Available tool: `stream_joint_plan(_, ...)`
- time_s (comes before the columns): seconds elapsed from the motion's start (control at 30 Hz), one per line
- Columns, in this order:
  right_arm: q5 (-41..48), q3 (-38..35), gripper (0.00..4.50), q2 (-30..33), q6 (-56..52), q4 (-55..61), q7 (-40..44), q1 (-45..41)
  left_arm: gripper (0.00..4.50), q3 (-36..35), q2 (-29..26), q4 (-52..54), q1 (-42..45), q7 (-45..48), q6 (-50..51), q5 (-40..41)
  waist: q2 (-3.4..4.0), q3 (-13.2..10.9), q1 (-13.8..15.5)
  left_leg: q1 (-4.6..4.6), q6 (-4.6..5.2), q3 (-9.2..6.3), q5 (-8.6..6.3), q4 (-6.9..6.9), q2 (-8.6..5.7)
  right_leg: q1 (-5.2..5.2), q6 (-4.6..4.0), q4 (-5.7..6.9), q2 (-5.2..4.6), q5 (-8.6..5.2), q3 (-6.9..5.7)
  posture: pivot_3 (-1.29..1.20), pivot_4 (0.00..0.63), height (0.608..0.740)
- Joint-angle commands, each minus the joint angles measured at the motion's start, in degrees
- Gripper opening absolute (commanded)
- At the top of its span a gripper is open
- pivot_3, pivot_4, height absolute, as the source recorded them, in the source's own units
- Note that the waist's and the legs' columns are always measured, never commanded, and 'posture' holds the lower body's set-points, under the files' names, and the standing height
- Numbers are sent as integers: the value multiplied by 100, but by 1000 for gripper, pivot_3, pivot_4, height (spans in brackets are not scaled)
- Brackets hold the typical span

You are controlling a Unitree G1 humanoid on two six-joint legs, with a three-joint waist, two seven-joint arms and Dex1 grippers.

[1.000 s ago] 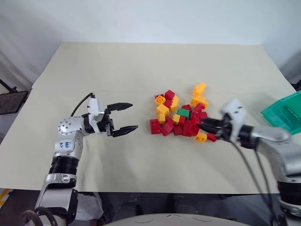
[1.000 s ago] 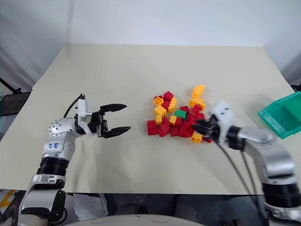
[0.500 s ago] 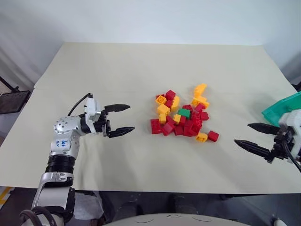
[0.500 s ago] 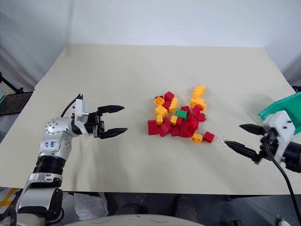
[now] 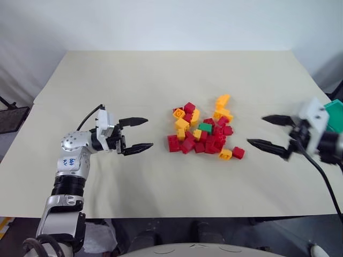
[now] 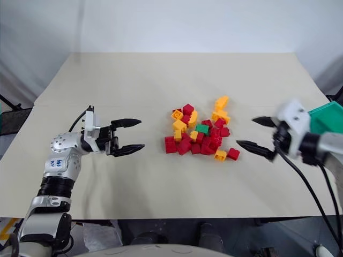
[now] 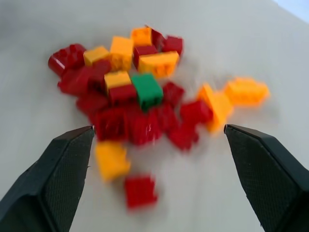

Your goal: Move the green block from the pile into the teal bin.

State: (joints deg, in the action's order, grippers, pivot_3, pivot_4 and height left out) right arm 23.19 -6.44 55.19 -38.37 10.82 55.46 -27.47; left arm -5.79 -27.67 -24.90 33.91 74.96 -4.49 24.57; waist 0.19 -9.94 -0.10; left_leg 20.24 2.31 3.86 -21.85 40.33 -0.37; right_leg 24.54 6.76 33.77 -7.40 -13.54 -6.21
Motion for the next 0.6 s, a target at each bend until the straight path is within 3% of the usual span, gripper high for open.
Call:
stream_joint_plan(0.03, -649, 853, 4484, -183, 284, -882, 108, -863, 4500, -80, 23, 262, -62, -93, -81, 79, 0, 0, 13, 9, 0, -3, 0, 0, 0, 5, 0, -3, 2, 0, -7, 0, 150, 740)
stream_joint_plan(0.13, -1310, 1711, 4484, -587, 825, -2053, 396, -1889, 4500, -105, 62, 359, -146, -153, -117, 100, 1, 0, 1, 20, 2, -5, 0, 0, -7, 11, 0, -9, 2, 0, -22, 0, 150, 740)
stream_joint_plan(0.33, -2350, 2733, 4484, -1337, 2002, -4164, 934, -3224, 4500, -153, 119, 633, -411, -245, -157, 157, 3, -1, -32, 33, 6, -6, -1, 0, -9, 12, 3, -16, -3, 1, -57, 0, 150, 740)
stream_joint_plan(0.6, -2791, 2929, 4484, -1749, 2846, -5066, 1595, -3591, 4500, -196, 144, 1145, -806, -467, -109, 219, 4, -2, -29, 39, 6, -18, 0, 8, -6, 9, 3, -15, -6, 1, -72, 0, 150, 740)
